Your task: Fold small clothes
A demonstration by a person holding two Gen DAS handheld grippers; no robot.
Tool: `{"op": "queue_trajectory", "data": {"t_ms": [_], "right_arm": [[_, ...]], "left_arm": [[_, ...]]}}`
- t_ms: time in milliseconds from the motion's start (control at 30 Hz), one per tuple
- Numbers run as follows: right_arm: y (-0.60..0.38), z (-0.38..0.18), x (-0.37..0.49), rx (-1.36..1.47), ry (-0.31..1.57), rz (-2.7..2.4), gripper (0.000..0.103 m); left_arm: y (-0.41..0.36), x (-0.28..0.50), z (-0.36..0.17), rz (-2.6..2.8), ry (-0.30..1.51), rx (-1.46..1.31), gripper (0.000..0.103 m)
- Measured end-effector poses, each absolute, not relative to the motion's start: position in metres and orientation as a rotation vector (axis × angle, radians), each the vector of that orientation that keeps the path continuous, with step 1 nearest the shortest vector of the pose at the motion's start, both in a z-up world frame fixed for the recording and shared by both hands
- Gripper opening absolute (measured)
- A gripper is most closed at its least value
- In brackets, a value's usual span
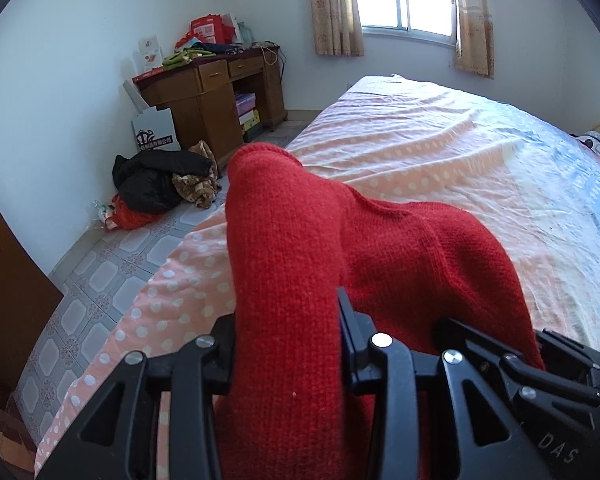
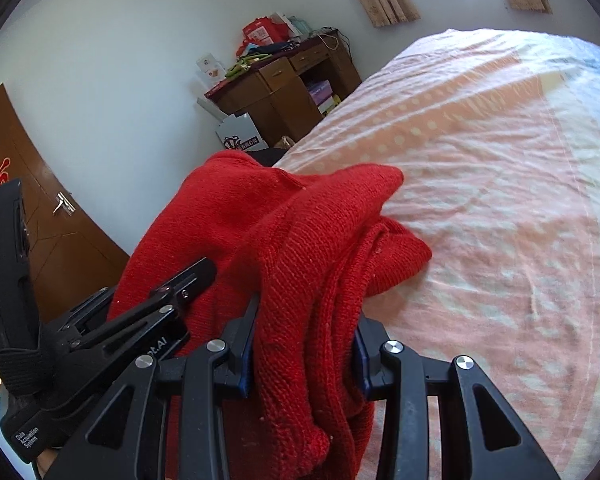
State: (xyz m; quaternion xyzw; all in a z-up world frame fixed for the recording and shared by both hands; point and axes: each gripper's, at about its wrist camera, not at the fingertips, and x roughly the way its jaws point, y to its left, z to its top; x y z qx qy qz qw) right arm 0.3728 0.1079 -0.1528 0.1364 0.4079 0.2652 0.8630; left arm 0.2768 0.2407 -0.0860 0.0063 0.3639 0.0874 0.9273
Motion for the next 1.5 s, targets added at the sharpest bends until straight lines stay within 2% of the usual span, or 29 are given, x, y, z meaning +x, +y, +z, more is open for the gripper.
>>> {"op": "queue_trajectory", "data": {"t_ms": [367,700,800,967,1067,1133,1167,1200,1500], "right_arm": [[0.113,-0.148,0.368,0.246,0.847,0.542,0.039],[0.123,-0.115,0.346,0.074,0.689,0.505,0.038],[0.127,-0.119,0.348,0.003,0.67,0.476,0.038],[0.121,-0.144,0.369,0.04,0.748,0.47,0.038],[0.112,-0.148,0.381,0.113,0.79,0.502,0.039],[0.107,-0.15,0.385,0.147,0.814,0.518,0.04],[0.105,-0.151,0.386,0.158,0.823,0.524,0.04],[0.104,-0.152,0.386,0.165,0.831,0.529,0.04],[0.1,-0.157,0.389,0.197,0.876,0.542,0.044]], "left_arm": [[0.239,0.278,-0.084,0.176,0.729,0.022,0.038],[0.24,0.278,-0.074,0.108,0.657,-0.055,0.037],[0.239,0.283,-0.082,0.092,0.65,-0.057,0.037],[0.247,0.293,-0.097,0.089,0.711,-0.105,0.039],[0.248,0.299,-0.098,0.101,0.742,-0.108,0.046],[0.248,0.302,-0.099,0.14,0.766,-0.118,0.07],[0.25,0.305,-0.1,0.174,0.779,-0.127,0.077],[0.254,0.306,-0.101,0.207,0.793,-0.141,0.089],[0.277,0.321,-0.117,0.14,0.913,-0.34,0.101]]}}
